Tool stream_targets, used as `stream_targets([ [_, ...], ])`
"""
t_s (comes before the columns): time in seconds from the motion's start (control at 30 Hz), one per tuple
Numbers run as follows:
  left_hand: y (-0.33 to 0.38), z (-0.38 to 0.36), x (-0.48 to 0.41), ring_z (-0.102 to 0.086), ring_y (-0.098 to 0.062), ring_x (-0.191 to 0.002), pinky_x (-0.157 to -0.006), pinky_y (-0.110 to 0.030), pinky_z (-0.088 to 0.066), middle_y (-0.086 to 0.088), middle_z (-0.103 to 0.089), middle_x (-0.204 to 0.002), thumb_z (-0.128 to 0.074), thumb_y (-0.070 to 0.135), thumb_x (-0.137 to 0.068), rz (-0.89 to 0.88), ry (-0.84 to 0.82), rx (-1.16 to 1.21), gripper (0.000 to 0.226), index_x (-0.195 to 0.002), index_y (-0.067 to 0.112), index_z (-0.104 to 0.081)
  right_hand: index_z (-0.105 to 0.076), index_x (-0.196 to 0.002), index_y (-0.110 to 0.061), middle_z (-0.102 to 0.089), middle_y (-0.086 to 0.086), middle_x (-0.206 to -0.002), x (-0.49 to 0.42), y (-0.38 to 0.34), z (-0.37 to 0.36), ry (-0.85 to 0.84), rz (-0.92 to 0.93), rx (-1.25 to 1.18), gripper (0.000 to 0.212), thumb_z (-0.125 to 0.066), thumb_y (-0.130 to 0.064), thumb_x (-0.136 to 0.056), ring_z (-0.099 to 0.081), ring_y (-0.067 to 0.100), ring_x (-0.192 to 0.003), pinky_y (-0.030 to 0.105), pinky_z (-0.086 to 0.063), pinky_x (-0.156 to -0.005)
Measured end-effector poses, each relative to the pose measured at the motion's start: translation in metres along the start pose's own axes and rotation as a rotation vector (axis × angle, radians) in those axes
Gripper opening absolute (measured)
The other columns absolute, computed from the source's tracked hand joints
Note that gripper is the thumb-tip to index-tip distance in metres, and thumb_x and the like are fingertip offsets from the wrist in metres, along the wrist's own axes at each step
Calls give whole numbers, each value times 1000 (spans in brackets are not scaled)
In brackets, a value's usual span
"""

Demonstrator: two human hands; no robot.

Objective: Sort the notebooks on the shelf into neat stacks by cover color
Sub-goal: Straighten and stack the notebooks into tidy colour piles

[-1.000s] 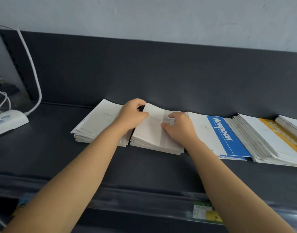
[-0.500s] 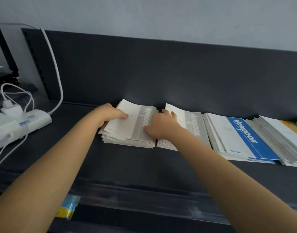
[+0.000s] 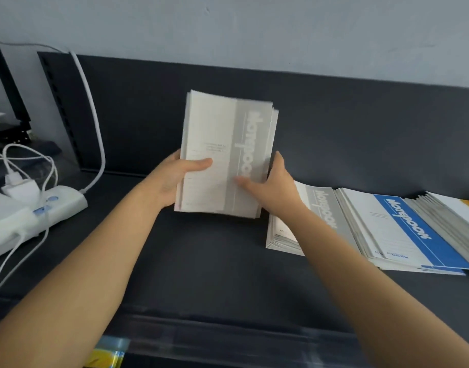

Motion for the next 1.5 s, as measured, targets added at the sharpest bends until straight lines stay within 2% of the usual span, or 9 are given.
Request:
stream_targets([
  [0.17, 9, -14, -1, -67, -16, -106, -88, -33, -53, 2, -73, -109, -74, 3, -59, -226, -20, -63, 56, -112, 21, -65, -62, -112, -13, -69, -1, -106, -3, -1, -3, 1, 31, -307, 44, -80, -9, -72, -64, 17, -99, 35, -54, -86],
  [0.37, 10, -12, -5, -67, -17, -104, -87, -35, -55, -1, -71, -112, -85, 26, -55, -299, 123, -53, 68, -119, 16, -64, -54, -118, -15, -66, -3, -111, -7, -3, -1, 36, 65, -481, 48, -78, -12, -76, -64, 12, -101, 28, -52, -84],
  [0.5, 6, -14, 0, -62, -9, -108, -89, -30, -50, 7, -63, -119, -76, 46, -72, -326, 268, -119, 67, -129, 23, -51, -52, -107, -18, -64, -5, -103, -6, -12, 10, 231, 106, -514, 34, -74, -21, -81, -63, 9, -93, 22, -51, -78],
  [0.6, 2, -15, 0, -62, -9, -109, -93, -33, -49, 9, -64, -119, -70, 53, -74, -300, 258, -103, 64, -129, 26, -52, -47, -106, -15, -60, -7, -102, -6, -15, 1, 185, 130, -445, 30, -68, -20, -86, -59, 6, -91, 18, -47, -74],
  [0.73, 11, -18, 5, -65, -10, -105, -87, -30, -52, 7, -69, -114, -71, 39, -83, -344, 211, -77, 44, -122, 24, -59, -34, -108, -13, -51, -7, -107, -8, -21, -6, 91, 161, -362, 38, -65, -14, -88, -52, -4, -87, 3, -44, -63],
  [0.87, 24, -14, 8, -68, -8, -99, -80, -25, -54, 8, -70, -108, -68, 22, -90, -416, 228, -94, 26, -114, 27, -60, -38, -116, -14, -56, -7, -110, -6, -24, 0, -4, 182, -323, 43, -69, -12, -85, -58, 7, -98, 16, -49, -75],
  [0.97, 24, -11, 7, -69, -12, -99, -84, -36, -56, 5, -71, -108, -69, 21, -89, -380, 208, -56, 28, -116, 23, -61, -42, -116, -15, -59, -7, -108, -4, -28, 6, -31, 211, -311, 43, -70, -9, -84, -61, 7, -98, 23, -54, -81],
  [1.23, 27, -18, 16, -68, -15, -103, -77, -26, -56, 4, -71, -108, -82, 34, -61, -497, 98, -94, 59, -114, 22, -60, -33, -128, -21, -56, -10, -117, 8, -15, 2, -31, 262, -359, 68, -72, -1, -77, -58, -2, -104, 14, -52, -80],
  [1.5, 25, -13, 16, -67, -5, -101, -77, -20, -55, 8, -69, -110, -76, 24, -84, -443, 202, -210, 39, -119, 24, -58, -40, -125, -20, -60, -13, -113, 13, -24, 15, -26, 320, -298, 47, -67, -14, -88, -61, -4, -98, 14, -51, -78],
])
Point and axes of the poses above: each hand's wrist, its own x-axis away from the middle knuckle, its own z-axis out of the back of the hand, y = z × x, the point moved 8 cm from there along -x, towards the middle knuckle
